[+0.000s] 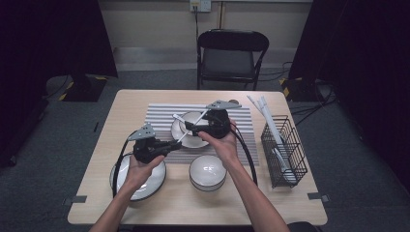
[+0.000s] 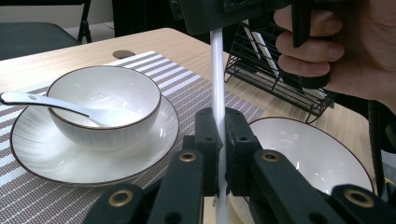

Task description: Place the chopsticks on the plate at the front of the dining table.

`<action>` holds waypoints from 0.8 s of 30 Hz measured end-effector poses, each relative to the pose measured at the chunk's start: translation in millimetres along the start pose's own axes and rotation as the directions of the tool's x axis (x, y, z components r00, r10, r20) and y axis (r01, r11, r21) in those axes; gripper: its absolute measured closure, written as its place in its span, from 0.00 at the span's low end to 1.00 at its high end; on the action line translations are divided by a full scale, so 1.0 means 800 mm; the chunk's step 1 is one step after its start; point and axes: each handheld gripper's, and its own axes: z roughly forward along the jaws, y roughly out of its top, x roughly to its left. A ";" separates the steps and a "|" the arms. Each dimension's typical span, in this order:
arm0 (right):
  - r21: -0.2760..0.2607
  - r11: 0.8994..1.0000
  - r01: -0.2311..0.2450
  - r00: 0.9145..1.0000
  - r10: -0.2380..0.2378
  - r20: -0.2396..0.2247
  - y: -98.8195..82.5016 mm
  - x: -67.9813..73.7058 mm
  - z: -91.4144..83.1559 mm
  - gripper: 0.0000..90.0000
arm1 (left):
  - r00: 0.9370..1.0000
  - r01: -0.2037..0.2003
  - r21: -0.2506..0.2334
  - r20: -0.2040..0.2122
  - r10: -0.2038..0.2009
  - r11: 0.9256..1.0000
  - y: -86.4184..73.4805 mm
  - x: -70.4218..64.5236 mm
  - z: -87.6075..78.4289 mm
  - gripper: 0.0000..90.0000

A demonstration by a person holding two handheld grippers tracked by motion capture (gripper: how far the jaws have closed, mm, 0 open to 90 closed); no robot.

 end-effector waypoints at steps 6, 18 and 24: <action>-0.007 1.000 -0.001 1.000 0.001 0.000 0.001 0.000 -0.002 0.26 | 1.000 -0.002 -0.001 0.002 0.002 1.000 0.000 0.000 -0.001 0.95; -0.013 1.000 0.002 1.000 -0.002 -0.004 0.000 0.001 -0.013 0.22 | 1.000 0.004 0.004 -0.013 -0.004 1.000 -0.002 0.004 -0.001 0.95; -0.019 1.000 -0.005 1.000 0.005 0.001 -0.003 -0.006 -0.024 0.22 | 1.000 0.007 0.006 -0.023 -0.007 1.000 -0.003 0.006 -0.002 0.95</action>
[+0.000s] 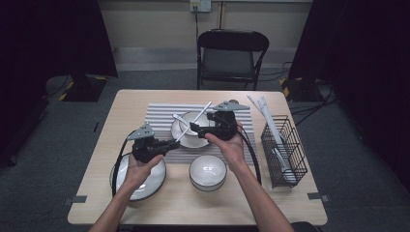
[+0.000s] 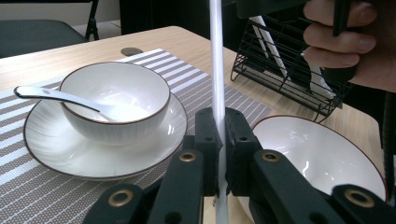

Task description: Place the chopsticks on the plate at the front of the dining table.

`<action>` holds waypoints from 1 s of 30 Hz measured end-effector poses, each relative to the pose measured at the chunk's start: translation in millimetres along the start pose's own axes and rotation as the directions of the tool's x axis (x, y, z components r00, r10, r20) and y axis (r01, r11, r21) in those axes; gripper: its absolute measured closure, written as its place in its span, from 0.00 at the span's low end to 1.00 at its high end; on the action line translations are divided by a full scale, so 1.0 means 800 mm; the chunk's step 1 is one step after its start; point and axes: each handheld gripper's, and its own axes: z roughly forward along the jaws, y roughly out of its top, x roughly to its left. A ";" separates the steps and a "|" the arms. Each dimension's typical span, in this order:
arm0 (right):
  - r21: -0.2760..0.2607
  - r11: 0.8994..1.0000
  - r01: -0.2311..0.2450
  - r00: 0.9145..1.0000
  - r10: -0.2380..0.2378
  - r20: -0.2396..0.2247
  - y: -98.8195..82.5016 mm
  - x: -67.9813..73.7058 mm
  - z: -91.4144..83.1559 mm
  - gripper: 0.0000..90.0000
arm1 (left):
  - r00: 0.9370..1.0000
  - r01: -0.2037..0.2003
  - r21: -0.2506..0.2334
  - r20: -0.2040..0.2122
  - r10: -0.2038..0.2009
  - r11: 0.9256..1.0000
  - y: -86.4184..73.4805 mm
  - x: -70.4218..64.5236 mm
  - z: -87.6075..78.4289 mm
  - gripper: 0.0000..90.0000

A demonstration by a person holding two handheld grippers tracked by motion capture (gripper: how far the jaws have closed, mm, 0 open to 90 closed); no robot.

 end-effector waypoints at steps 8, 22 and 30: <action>0.013 1.000 -0.007 0.998 0.006 0.055 -0.014 -0.017 -0.018 0.23 | 1.000 -0.009 0.008 -0.017 0.010 1.000 -0.003 0.004 -0.002 0.95; 0.077 0.997 -0.024 0.990 0.013 0.141 -0.046 -0.040 -0.037 0.26 | 0.999 -0.002 0.023 -0.055 0.003 1.000 -0.007 0.011 -0.008 0.95; 0.083 0.995 -0.050 0.984 0.035 0.177 -0.062 -0.049 -0.047 0.28 | 0.997 0.001 0.035 -0.078 0.001 0.999 -0.009 0.021 -0.017 0.95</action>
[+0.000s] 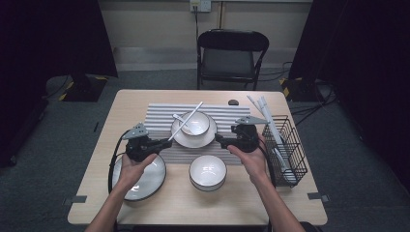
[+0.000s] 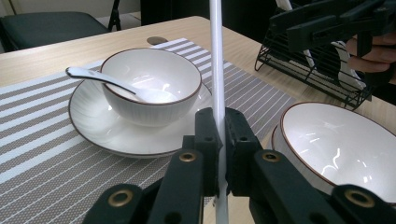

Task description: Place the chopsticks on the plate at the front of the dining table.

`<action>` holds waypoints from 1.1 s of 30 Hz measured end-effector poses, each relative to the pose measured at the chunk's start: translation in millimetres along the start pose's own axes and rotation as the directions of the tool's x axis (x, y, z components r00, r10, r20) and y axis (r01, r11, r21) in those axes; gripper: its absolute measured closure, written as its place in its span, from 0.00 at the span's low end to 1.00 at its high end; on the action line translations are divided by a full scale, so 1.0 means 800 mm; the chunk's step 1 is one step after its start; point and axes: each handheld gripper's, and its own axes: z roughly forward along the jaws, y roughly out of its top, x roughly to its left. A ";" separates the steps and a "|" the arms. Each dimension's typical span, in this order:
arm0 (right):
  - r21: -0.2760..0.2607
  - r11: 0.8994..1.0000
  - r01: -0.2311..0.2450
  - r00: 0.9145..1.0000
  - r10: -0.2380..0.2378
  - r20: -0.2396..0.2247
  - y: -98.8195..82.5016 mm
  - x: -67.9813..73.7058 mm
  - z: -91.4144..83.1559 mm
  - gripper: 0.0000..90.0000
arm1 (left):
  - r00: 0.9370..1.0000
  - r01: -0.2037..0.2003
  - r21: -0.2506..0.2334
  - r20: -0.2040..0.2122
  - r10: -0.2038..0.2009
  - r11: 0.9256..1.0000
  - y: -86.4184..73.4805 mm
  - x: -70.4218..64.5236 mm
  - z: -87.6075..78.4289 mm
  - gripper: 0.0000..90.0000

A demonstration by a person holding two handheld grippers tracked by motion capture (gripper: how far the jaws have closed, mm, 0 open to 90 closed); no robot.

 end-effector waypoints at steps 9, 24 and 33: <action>0.052 0.999 0.003 0.999 -0.005 0.049 -0.022 -0.005 -0.002 0.30 | 0.999 0.028 0.013 -0.035 -0.027 1.000 -0.004 0.018 -0.009 0.95; 0.150 0.989 -0.001 0.997 -0.011 0.080 -0.066 -0.011 0.001 0.30 | 0.995 0.055 0.025 -0.086 -0.053 0.998 0.020 0.052 -0.010 0.95; 0.194 0.981 -0.013 0.995 -0.005 0.095 -0.094 -0.016 0.004 0.29 | 0.988 0.086 0.056 -0.131 -0.078 0.995 0.025 0.075 0.006 0.95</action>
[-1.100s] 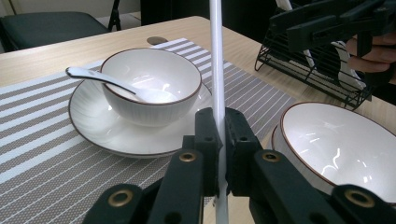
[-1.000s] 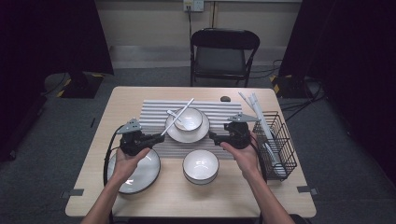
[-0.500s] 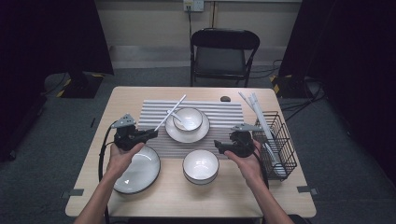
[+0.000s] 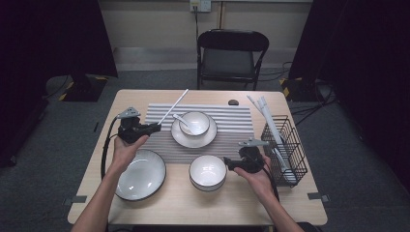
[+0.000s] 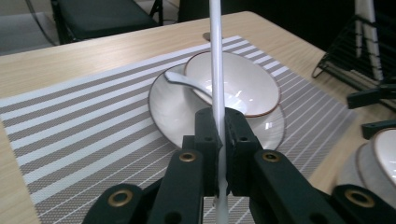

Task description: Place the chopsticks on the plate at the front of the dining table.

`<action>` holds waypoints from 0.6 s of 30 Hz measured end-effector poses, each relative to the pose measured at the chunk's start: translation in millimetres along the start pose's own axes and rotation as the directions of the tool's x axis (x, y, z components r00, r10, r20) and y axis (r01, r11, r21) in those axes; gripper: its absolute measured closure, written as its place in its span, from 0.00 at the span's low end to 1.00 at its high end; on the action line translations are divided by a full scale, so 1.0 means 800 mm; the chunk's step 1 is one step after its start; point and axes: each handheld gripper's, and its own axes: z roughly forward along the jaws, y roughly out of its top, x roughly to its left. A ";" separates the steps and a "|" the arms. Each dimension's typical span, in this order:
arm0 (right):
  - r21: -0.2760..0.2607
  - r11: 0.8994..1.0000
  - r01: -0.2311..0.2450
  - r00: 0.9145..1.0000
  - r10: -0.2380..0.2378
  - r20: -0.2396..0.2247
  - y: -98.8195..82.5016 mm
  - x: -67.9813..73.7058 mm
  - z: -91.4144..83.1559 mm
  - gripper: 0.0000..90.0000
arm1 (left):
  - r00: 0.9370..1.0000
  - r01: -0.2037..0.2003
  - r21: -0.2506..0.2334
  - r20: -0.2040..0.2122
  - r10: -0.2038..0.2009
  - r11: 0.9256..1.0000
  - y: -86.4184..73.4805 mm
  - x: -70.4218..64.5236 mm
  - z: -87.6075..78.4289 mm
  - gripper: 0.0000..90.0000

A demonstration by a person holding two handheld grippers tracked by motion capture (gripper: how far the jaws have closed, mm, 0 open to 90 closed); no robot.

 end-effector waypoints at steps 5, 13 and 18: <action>0.003 1.000 0.001 1.000 -0.001 0.012 -0.010 -0.005 0.007 0.29 | 1.000 0.025 0.024 0.001 -0.025 0.999 -0.003 0.013 0.015 0.95; 0.024 1.000 0.000 0.999 -0.001 0.038 -0.018 -0.012 0.019 0.27 | 0.998 0.050 0.036 -0.028 -0.049 0.998 -0.002 0.026 0.023 0.95; 0.040 0.999 0.005 0.999 -0.006 0.046 -0.024 -0.014 0.025 0.28 | 0.996 0.076 0.047 -0.052 -0.073 0.996 -0.007 0.034 0.029 0.95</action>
